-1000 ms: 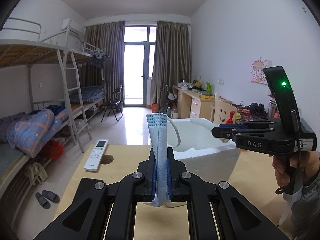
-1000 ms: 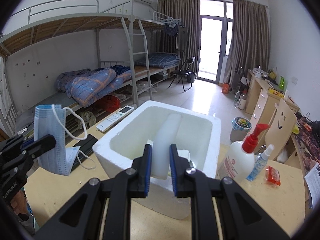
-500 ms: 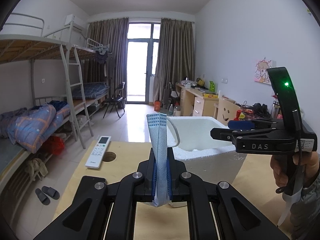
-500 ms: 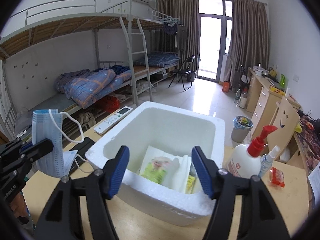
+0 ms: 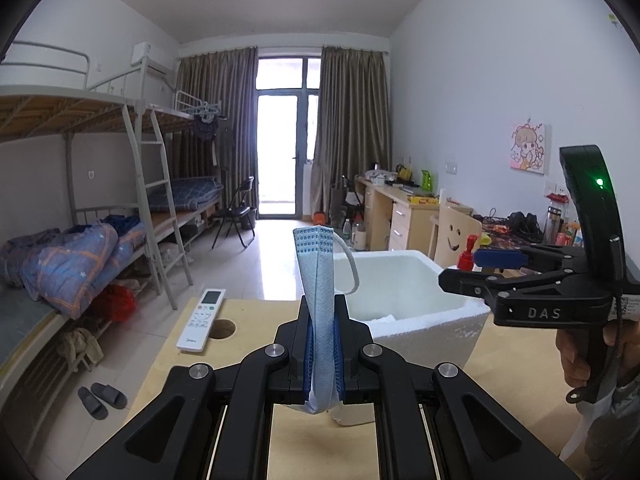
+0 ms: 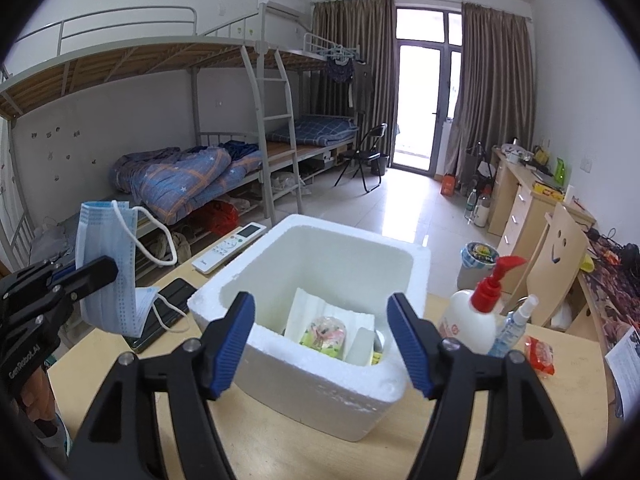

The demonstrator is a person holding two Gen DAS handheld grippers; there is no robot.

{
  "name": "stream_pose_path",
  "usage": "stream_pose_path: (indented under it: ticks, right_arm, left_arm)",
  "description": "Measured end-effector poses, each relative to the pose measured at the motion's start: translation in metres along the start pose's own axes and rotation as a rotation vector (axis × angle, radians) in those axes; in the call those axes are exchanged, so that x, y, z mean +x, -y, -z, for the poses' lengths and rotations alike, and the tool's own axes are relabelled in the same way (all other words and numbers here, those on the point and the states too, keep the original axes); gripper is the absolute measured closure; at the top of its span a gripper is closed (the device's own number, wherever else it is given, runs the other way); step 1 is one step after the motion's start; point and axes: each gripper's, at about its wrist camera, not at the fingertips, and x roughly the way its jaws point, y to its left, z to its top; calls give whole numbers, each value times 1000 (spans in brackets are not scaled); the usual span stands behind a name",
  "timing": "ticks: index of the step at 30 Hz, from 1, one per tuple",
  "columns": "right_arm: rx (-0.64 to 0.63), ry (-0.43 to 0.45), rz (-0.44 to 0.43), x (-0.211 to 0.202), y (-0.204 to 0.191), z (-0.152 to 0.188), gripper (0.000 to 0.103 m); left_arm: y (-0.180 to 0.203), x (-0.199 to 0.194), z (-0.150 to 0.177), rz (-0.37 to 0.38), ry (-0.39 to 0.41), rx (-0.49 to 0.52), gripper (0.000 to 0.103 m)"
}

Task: Organize soft objects
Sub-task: 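Lower the blue mask into the foam box and open the left tool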

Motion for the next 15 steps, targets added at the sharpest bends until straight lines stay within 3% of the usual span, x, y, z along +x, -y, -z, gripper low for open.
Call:
stream_pose_path:
  ticks: [15]
  right_arm:
    - [20,20,38,-14,18,5,26]
  left_arm:
    - [20,-1,-20,21,62,54,94]
